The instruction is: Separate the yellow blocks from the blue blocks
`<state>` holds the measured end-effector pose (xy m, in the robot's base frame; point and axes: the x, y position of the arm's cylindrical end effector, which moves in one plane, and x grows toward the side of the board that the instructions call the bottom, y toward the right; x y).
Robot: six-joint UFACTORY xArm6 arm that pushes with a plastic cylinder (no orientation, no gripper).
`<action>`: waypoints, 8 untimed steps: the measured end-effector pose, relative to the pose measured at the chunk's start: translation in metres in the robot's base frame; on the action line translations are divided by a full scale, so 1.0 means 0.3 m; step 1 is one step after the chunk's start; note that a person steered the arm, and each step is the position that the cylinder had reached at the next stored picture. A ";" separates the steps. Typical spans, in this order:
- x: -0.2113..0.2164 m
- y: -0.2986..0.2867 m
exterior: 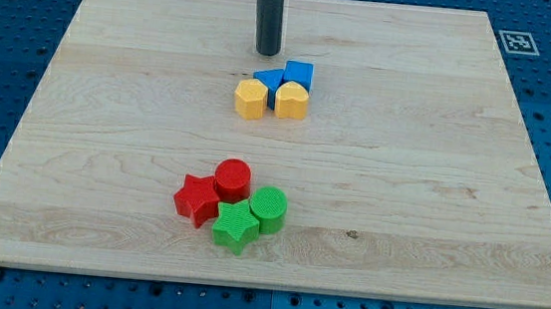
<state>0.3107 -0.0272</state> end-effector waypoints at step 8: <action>0.083 -0.907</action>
<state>0.3355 -0.2994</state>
